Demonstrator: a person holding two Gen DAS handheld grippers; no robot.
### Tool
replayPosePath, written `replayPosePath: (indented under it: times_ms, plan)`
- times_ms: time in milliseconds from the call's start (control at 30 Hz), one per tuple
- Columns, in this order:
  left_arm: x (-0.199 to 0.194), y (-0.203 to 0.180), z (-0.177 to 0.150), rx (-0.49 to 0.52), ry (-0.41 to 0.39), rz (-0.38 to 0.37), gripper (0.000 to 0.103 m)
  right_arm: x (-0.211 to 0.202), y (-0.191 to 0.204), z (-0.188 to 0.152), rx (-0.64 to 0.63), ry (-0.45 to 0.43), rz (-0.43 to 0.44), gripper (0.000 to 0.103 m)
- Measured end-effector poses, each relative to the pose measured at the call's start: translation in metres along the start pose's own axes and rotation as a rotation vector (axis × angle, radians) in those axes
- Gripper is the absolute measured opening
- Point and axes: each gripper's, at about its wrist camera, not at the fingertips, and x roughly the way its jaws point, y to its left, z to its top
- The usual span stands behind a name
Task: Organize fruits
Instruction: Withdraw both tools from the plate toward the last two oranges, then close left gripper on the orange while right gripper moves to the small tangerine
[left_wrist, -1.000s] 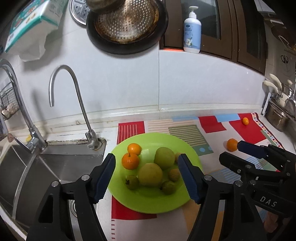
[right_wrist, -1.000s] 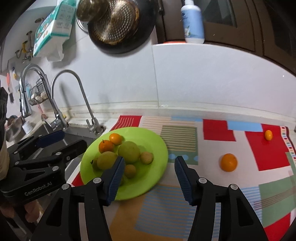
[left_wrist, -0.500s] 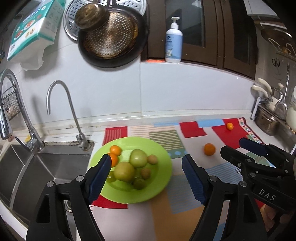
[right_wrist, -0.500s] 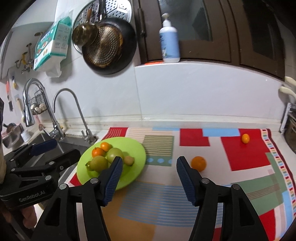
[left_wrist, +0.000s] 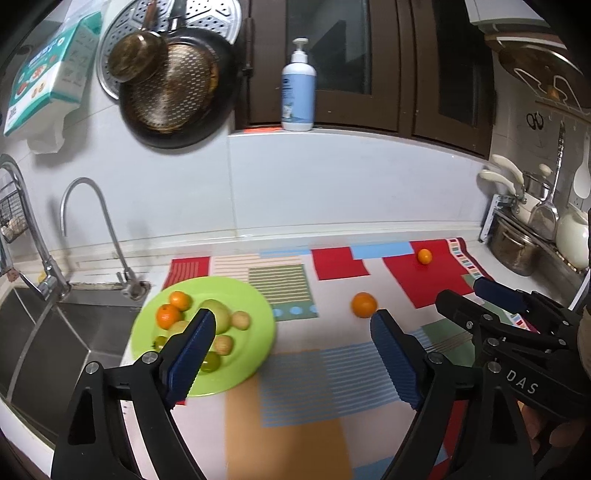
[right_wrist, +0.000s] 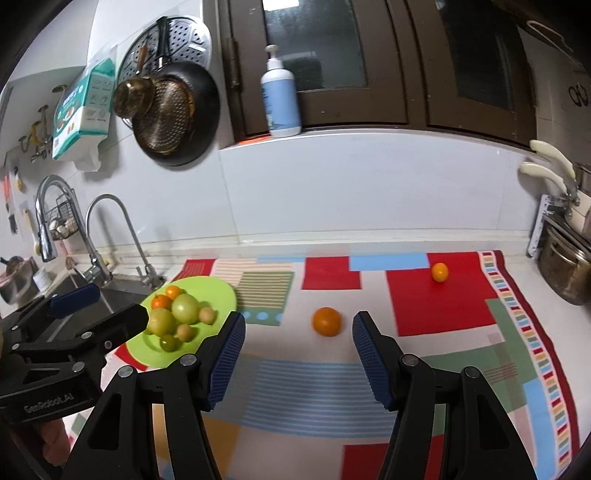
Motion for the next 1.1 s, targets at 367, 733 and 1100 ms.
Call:
replayPosePath:
  times_ms: [367,733,1100]
  plan:
    - [0.019,-0.049,-0.002,0.006,0.033,-0.010,0.087,-0.005,-0.048,-0.005,-0.007,0.016,-0.019,0.061]
    - [0.060,-0.080,0.003,0.039,0.090,-0.022,0.089,0.012,-0.083,-0.005,-0.011,0.050,-0.012,0.061]
    - [0.122,-0.091,0.005,0.076,0.162,-0.047,0.088,0.059,-0.110,-0.006,0.002,0.114,-0.049,0.061]
